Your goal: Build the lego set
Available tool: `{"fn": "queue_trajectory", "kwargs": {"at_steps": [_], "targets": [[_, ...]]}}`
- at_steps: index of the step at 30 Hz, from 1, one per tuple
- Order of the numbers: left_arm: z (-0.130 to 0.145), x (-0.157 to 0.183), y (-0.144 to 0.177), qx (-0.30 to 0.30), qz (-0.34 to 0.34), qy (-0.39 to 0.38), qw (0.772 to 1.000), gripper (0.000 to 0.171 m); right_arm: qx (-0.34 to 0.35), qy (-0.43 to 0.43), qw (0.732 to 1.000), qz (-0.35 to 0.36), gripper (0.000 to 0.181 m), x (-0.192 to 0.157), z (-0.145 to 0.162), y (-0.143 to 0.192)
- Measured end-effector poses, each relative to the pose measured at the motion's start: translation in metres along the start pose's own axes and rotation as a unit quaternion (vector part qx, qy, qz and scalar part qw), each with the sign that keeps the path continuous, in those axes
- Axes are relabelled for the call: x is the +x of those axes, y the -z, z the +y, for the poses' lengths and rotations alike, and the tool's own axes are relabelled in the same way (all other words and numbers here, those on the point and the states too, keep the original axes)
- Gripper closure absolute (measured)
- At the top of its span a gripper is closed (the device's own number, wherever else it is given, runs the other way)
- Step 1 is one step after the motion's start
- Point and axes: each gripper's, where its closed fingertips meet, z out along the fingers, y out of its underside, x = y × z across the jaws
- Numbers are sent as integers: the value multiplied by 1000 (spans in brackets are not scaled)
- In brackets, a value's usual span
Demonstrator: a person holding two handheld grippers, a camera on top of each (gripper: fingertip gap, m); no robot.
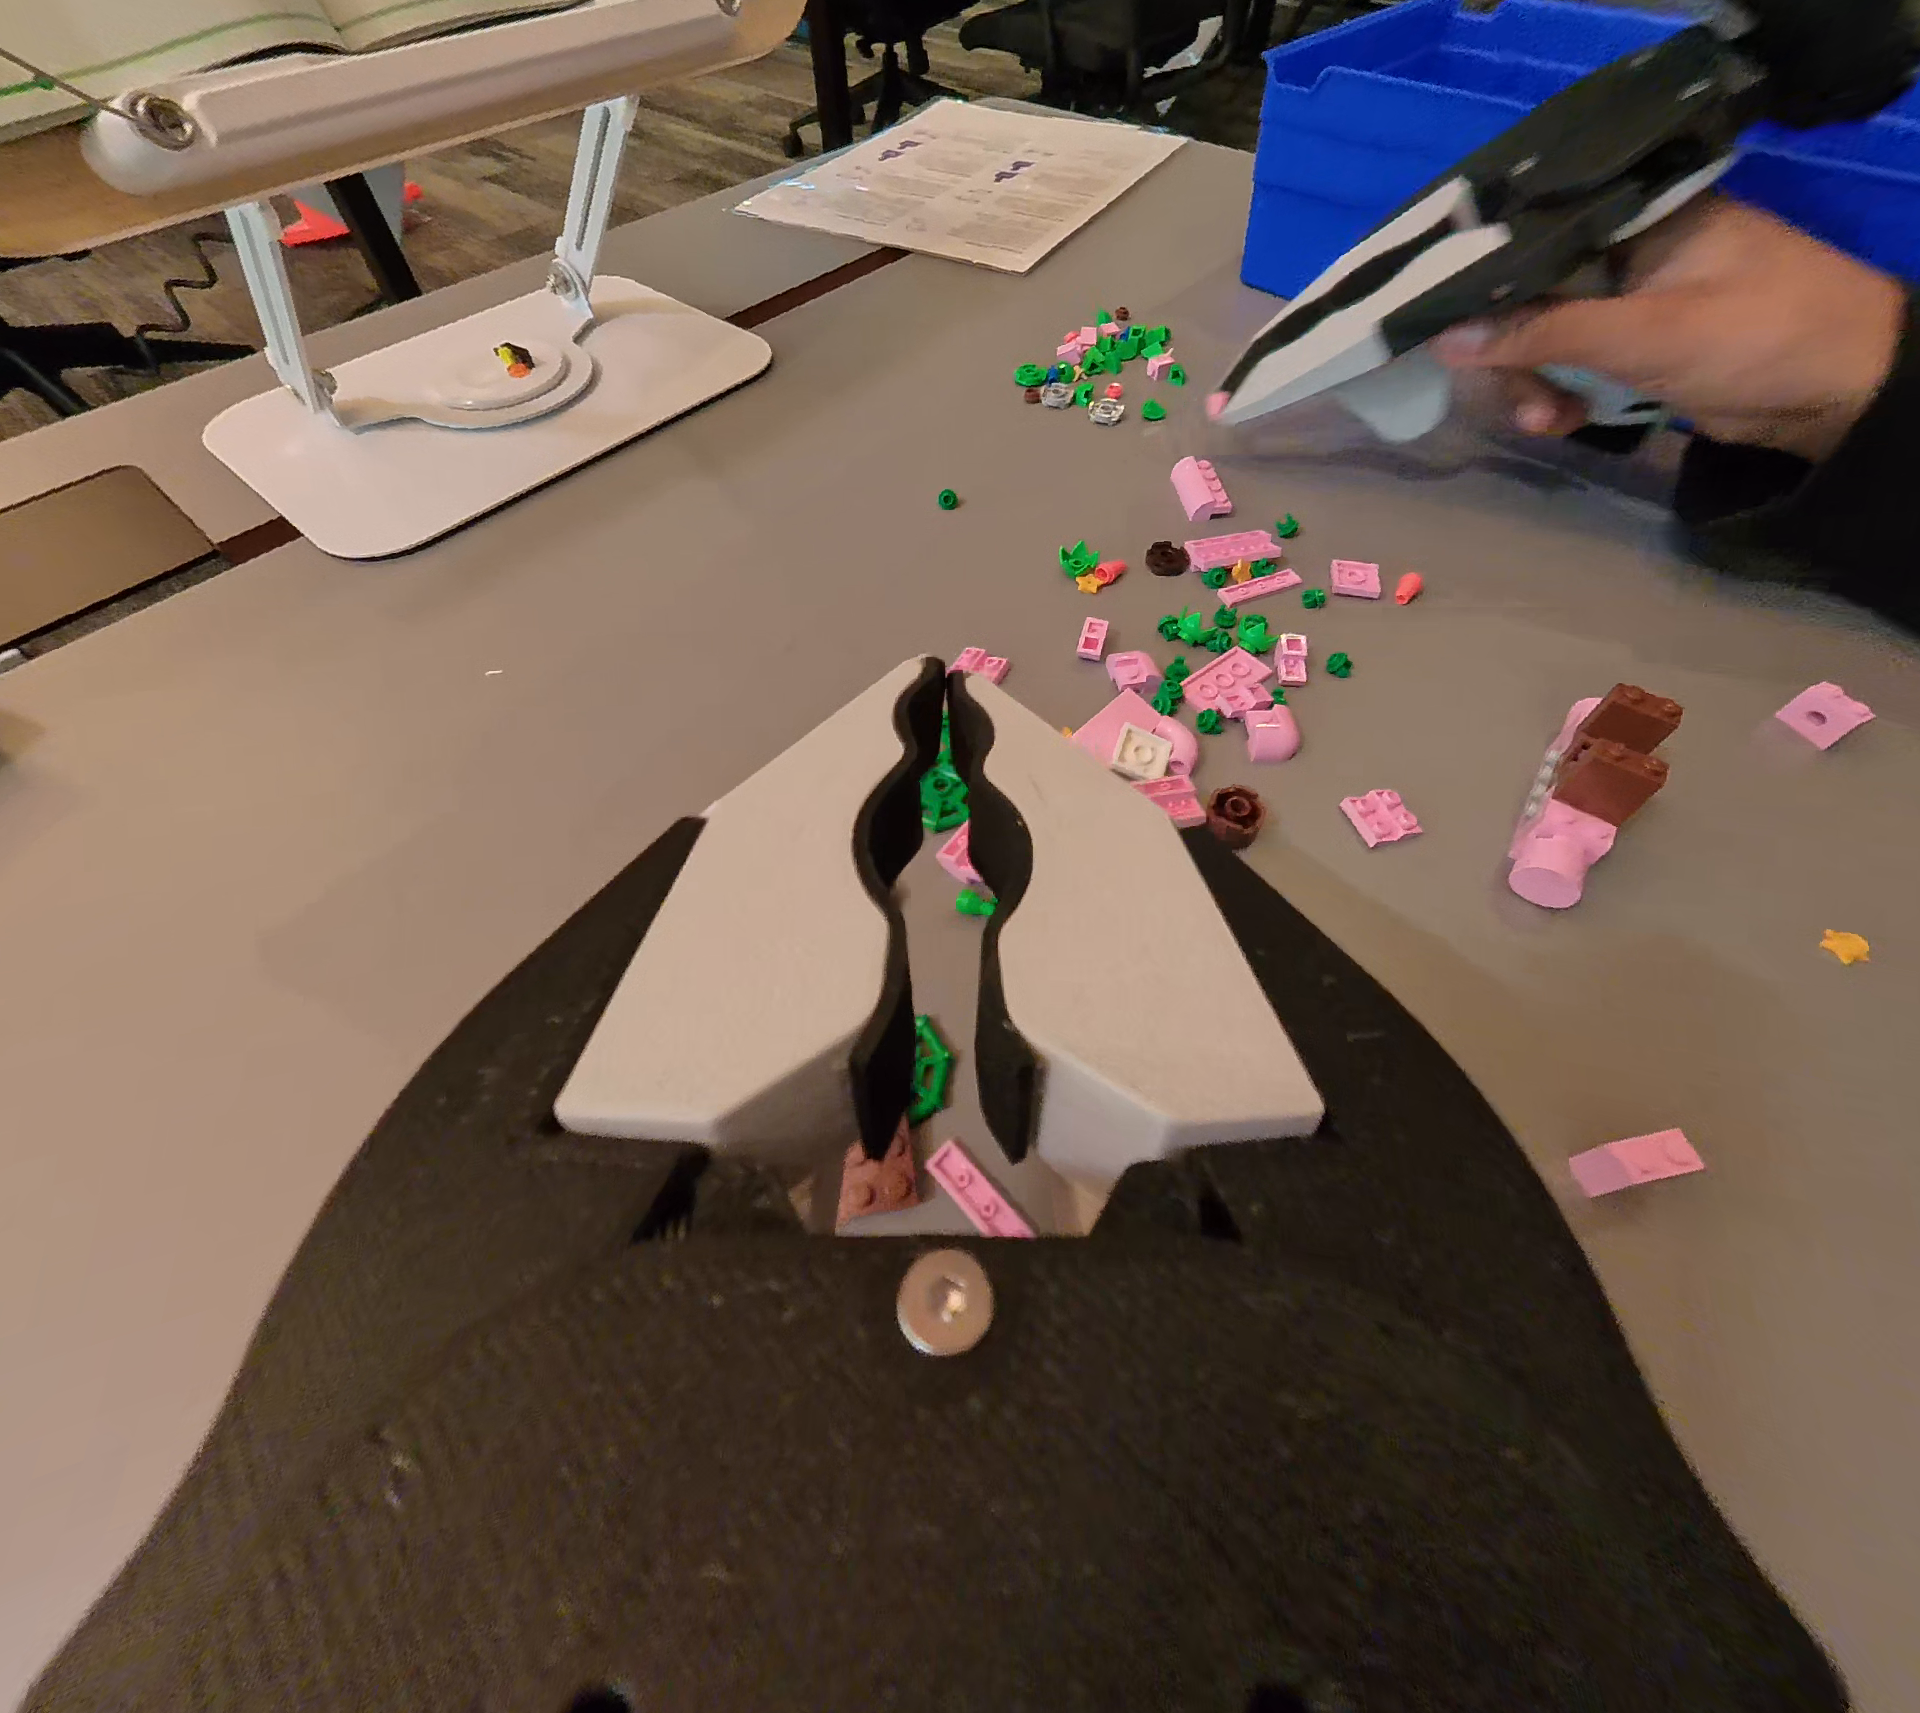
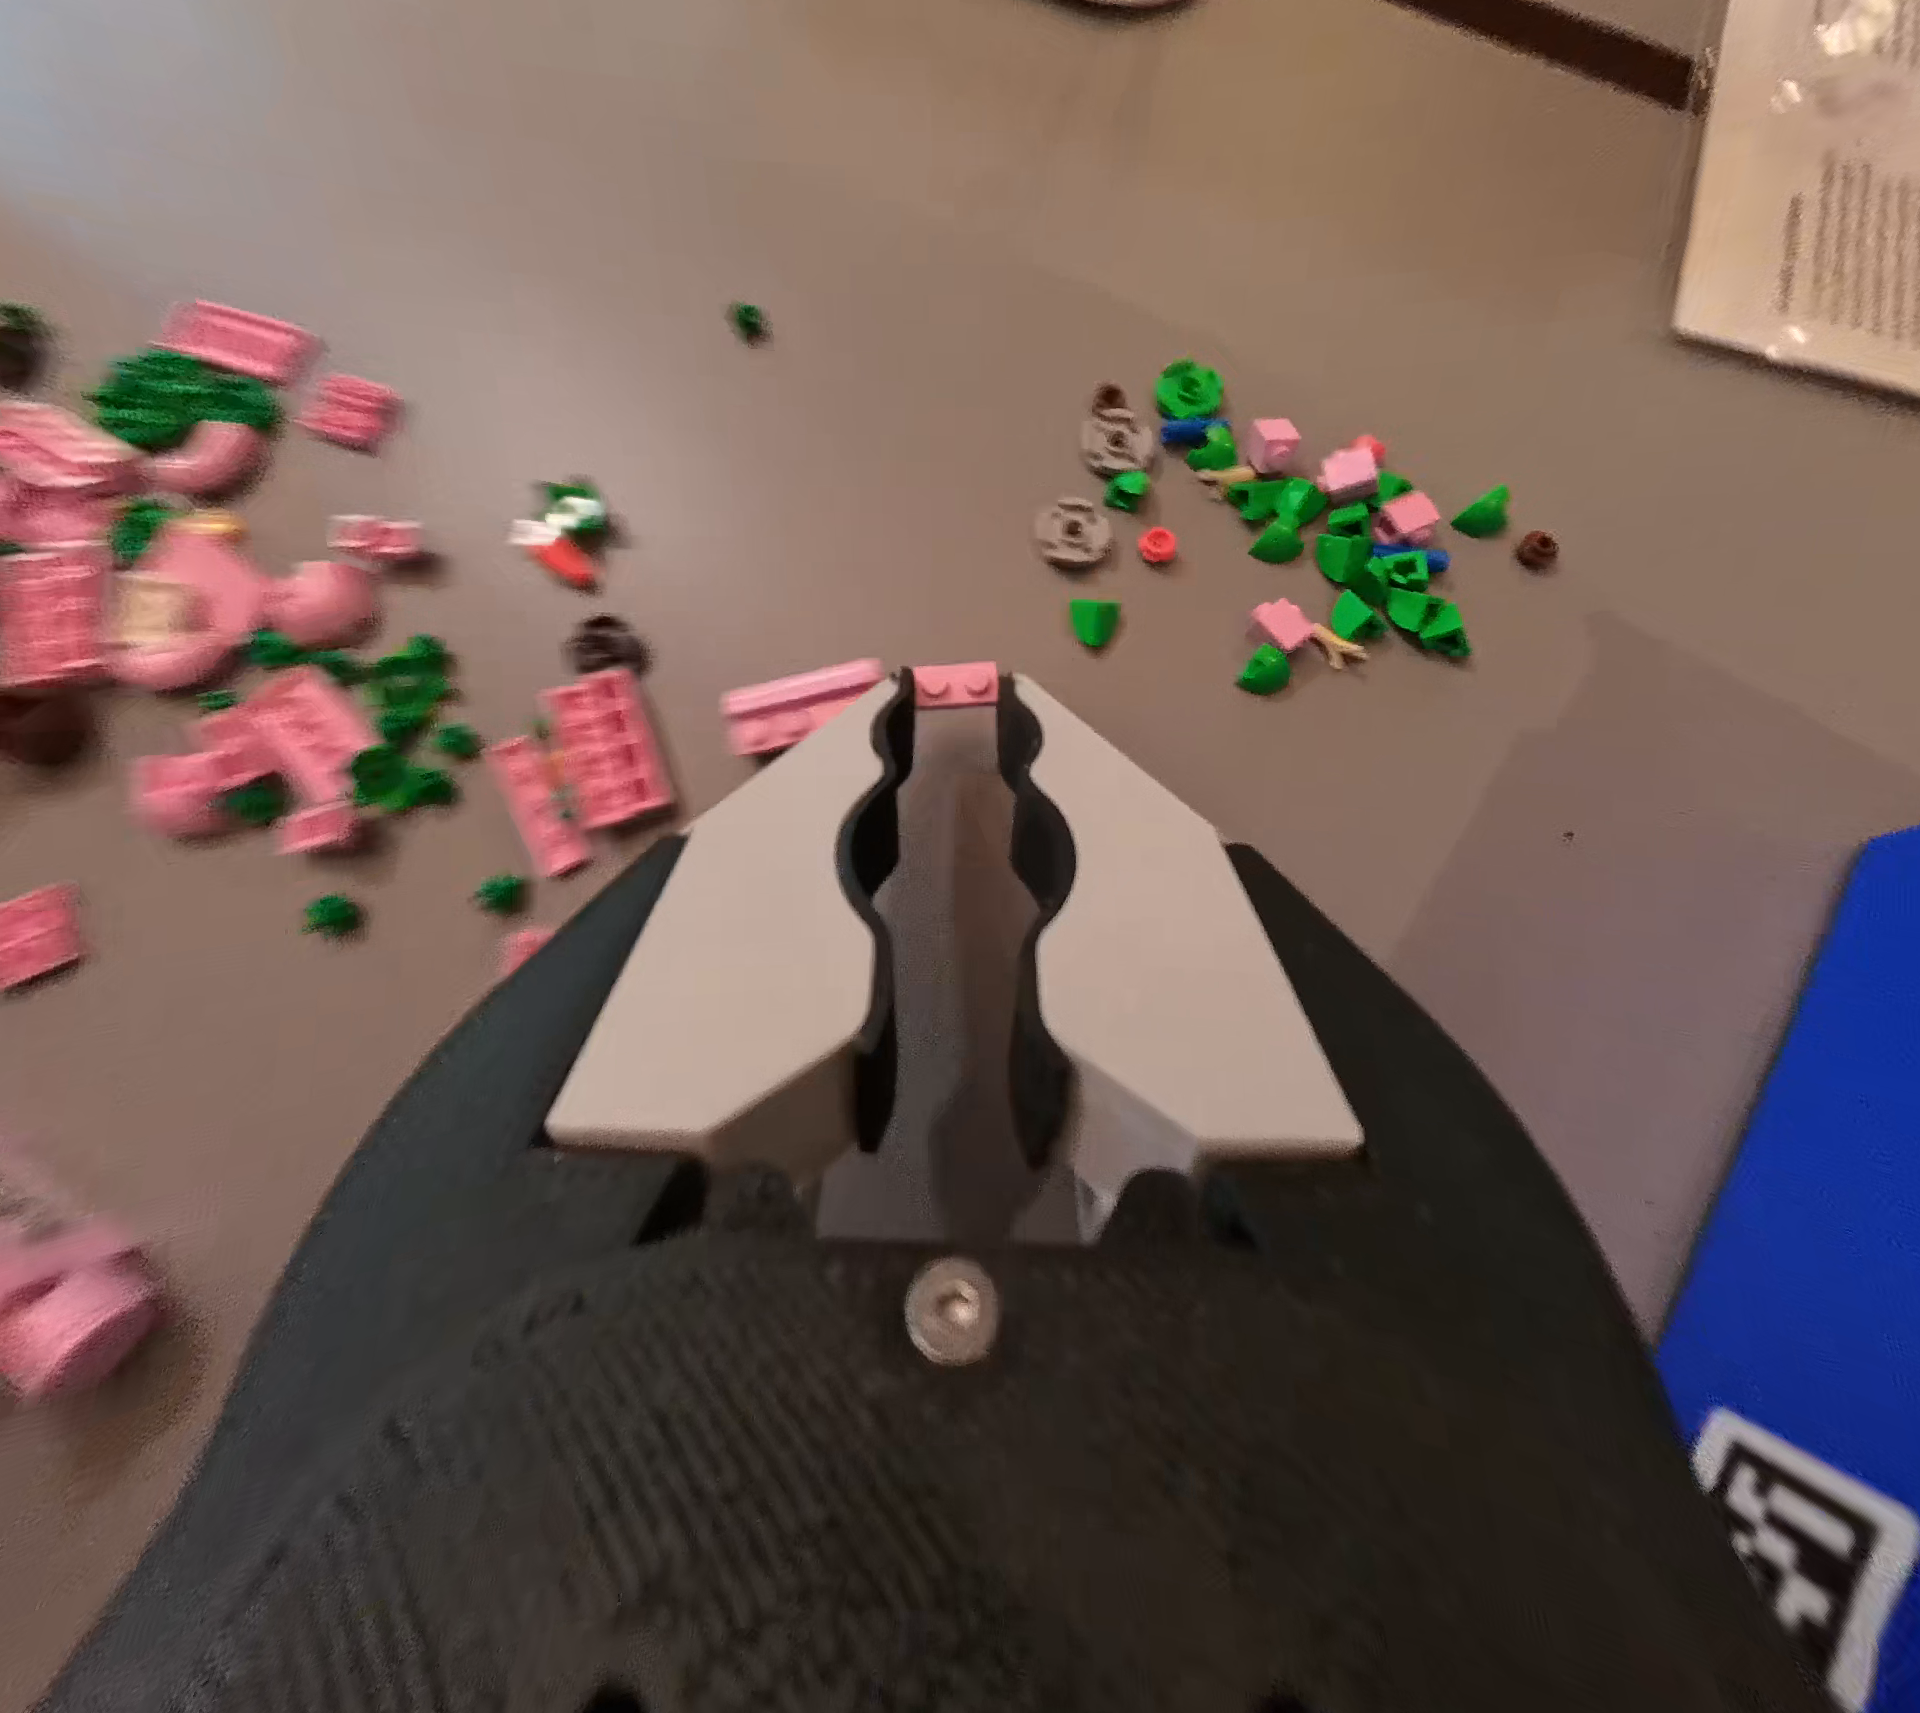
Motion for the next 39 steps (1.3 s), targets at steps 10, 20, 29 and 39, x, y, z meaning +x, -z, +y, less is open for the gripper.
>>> {"fn": "queue_trajectory", "kwargs": {"at_steps": [10,20,29,39], "targets": [[3,-1,7,2,21,42,999,171,-82,295,922,-235,167,-139,88,146],[6,-3,9,0,19,45,999,171,-105,237,938,-232,167,-129,125,141],[9,-3,7,-8,18,44,999,171,-106,208,949,-210,167,-131,128,138],[10,-3,6,-12,18,42,999,171,-103,194,953,-209,167,-135,128,136]]}}
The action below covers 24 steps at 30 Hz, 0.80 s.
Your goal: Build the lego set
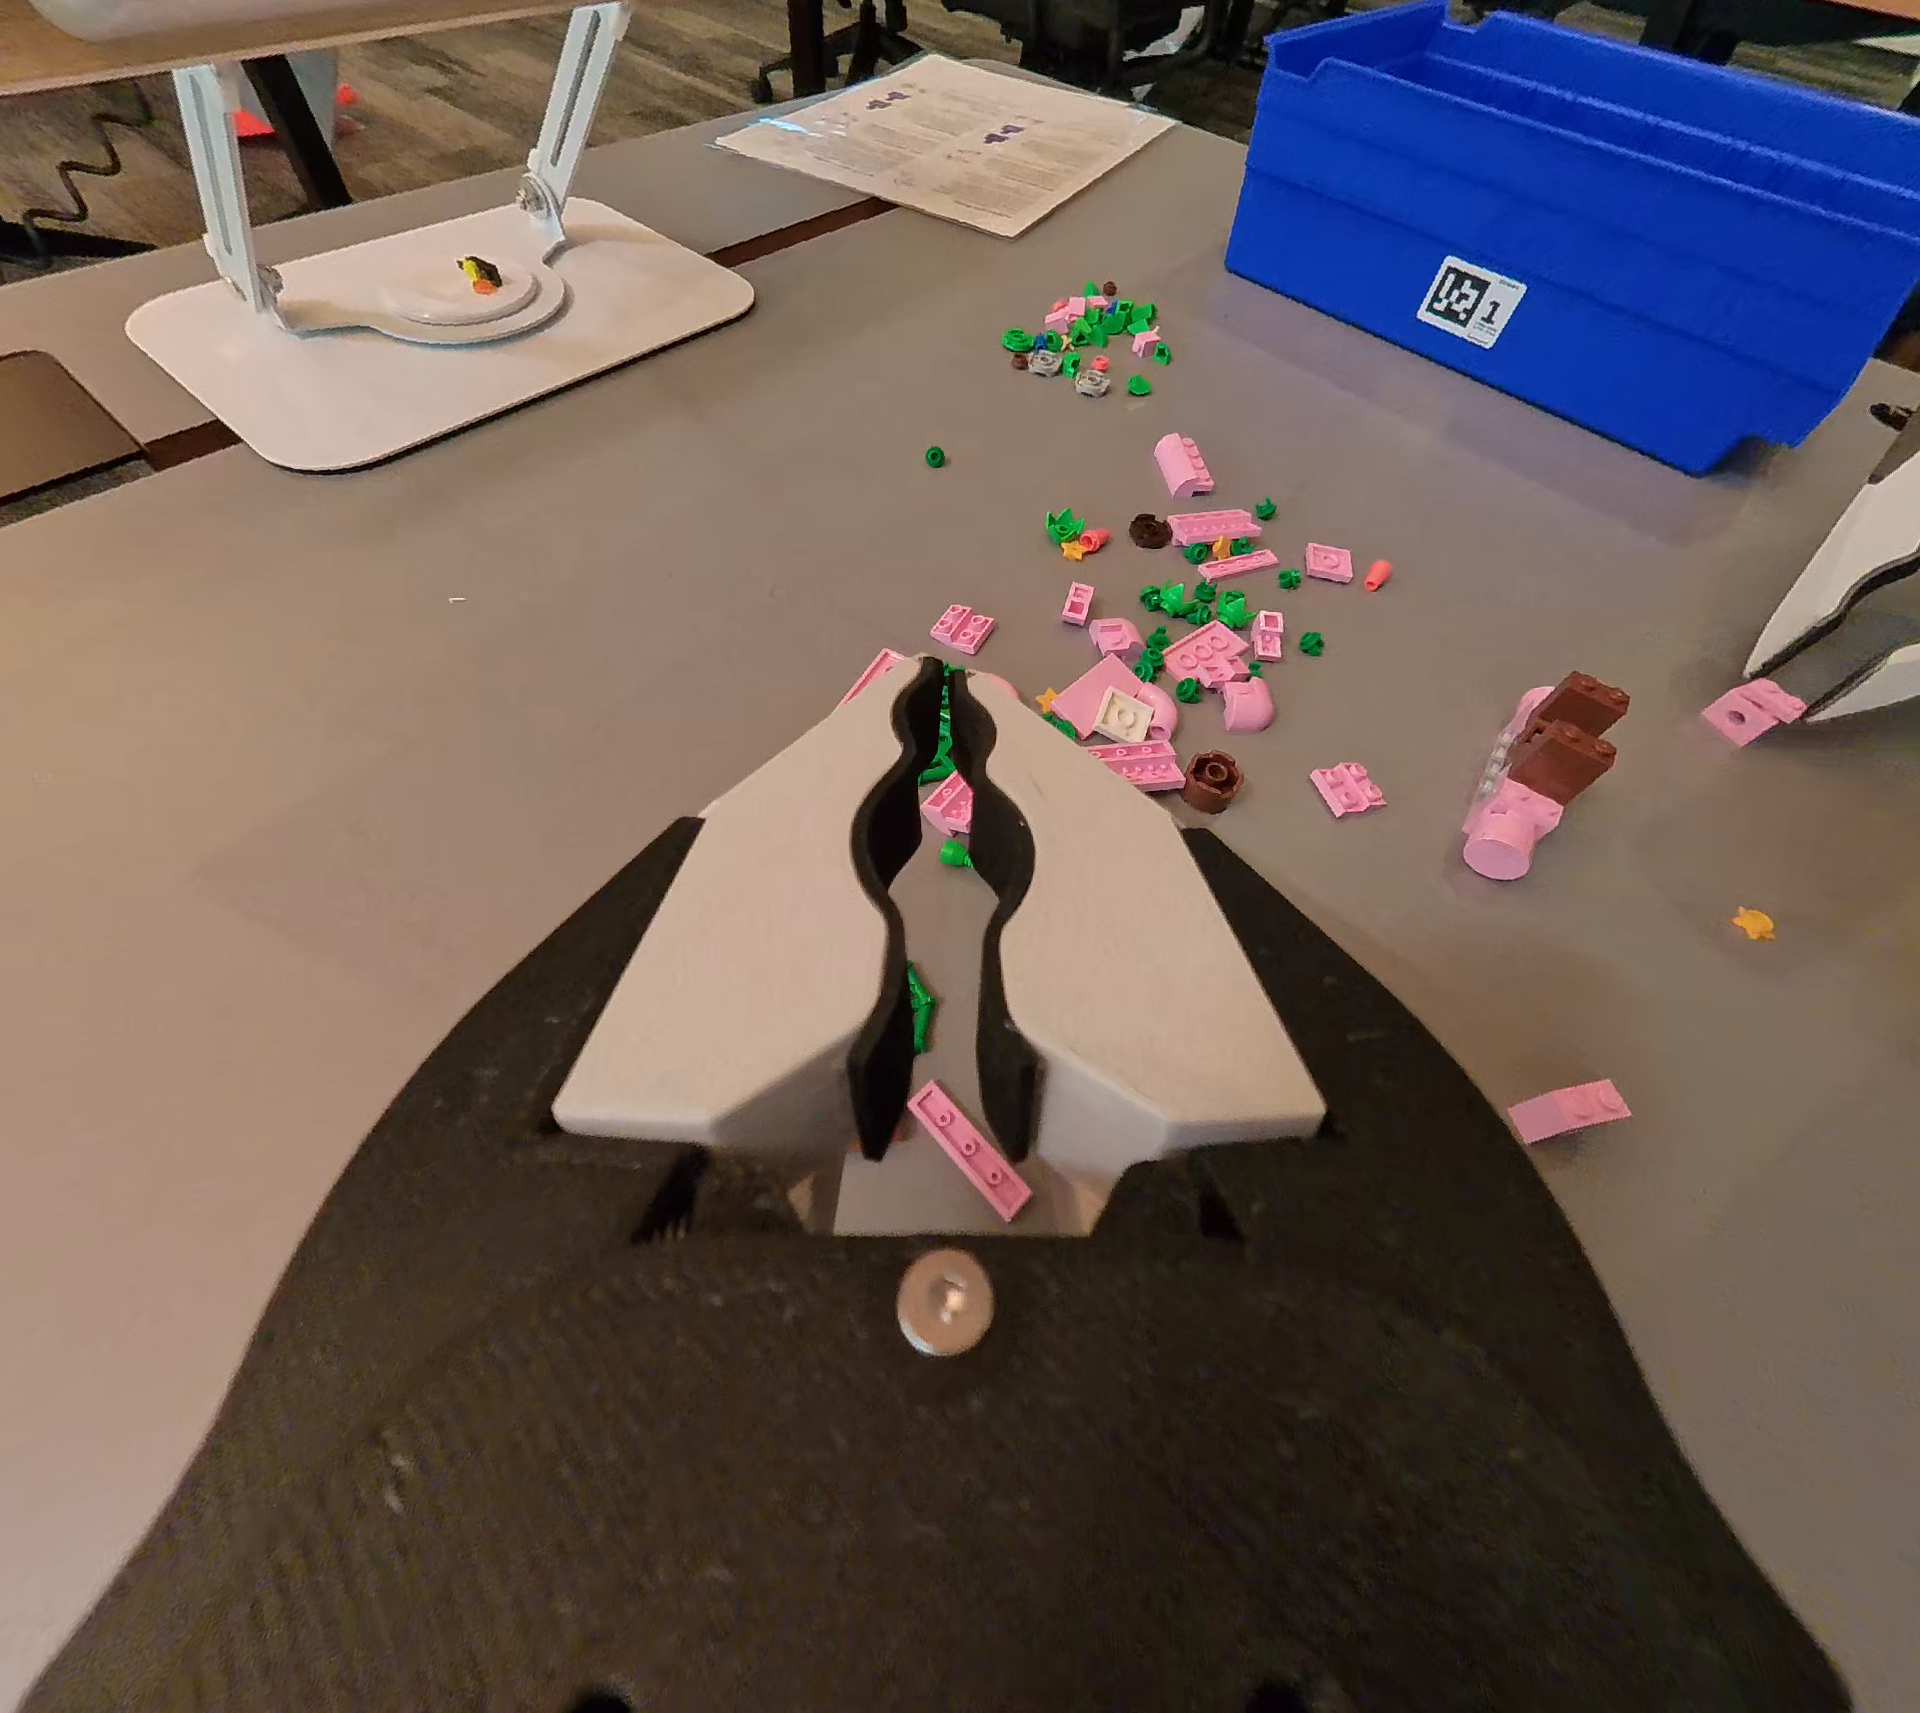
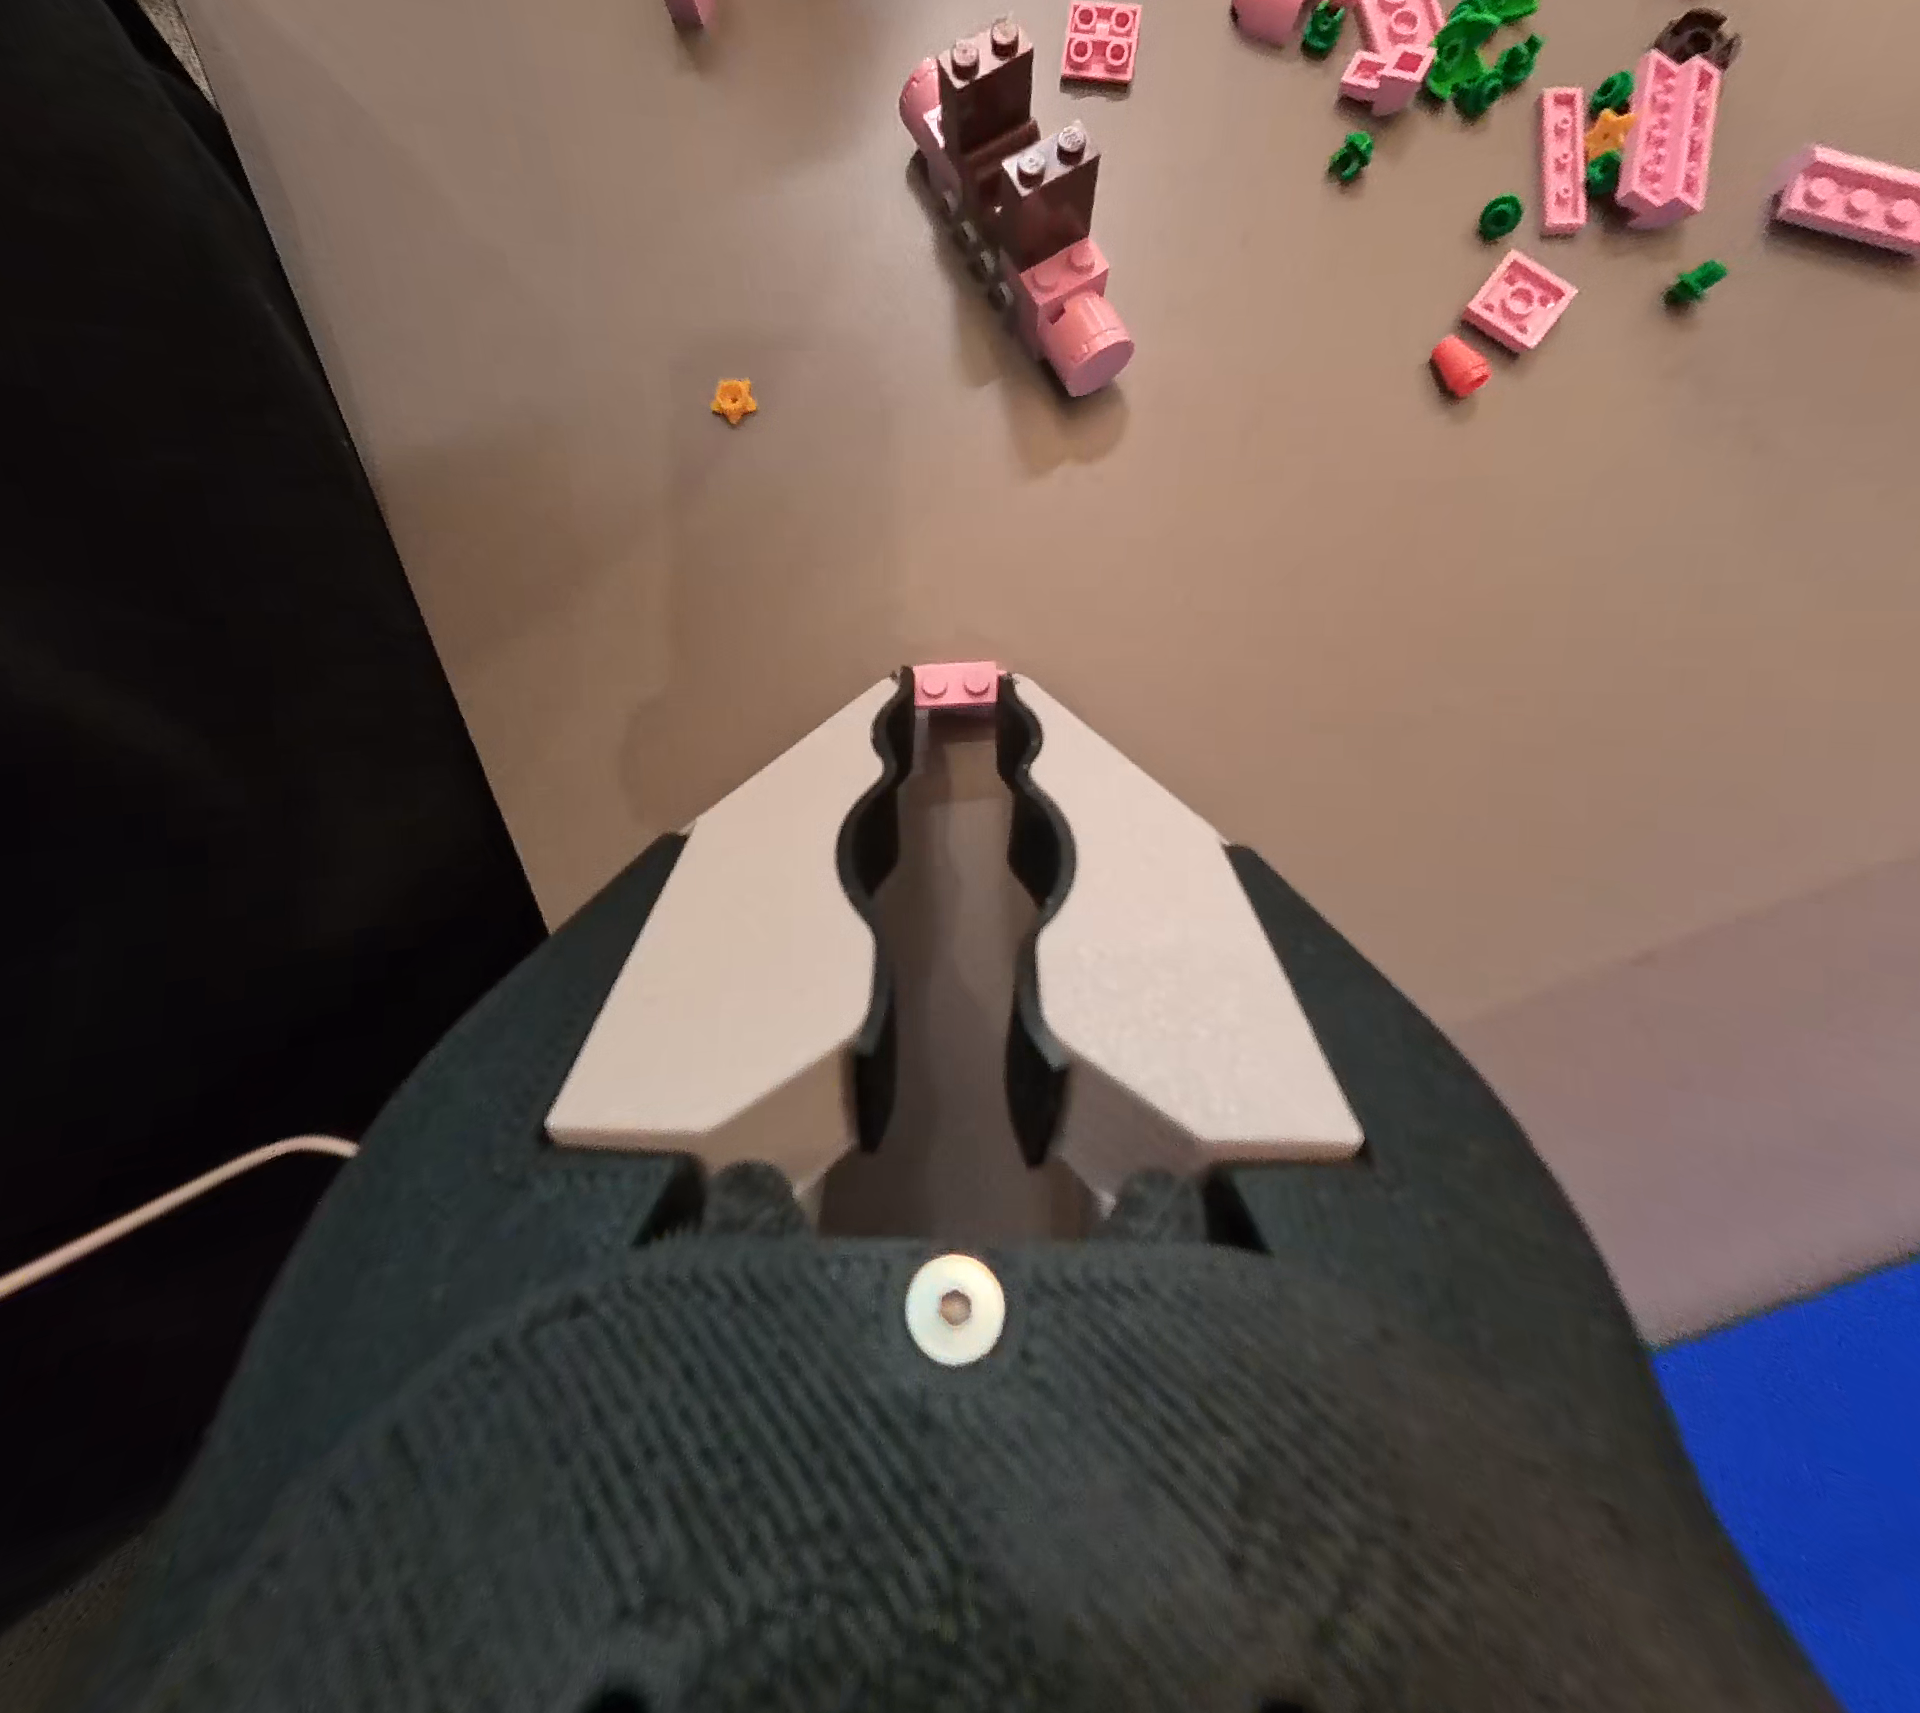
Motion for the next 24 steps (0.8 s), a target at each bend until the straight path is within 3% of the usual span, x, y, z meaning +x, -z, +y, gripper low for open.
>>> {"fn": "queue_trajectory", "kwargs": {"at_steps": [10,24], "targets": [[0,0,0,-1,0,-1,1000,171,-27,13,999,18,167,2,1,0],[2,0,-1,-6,-1,-3,1000,171,13,-33,999,24,167,3,1,4]]}}
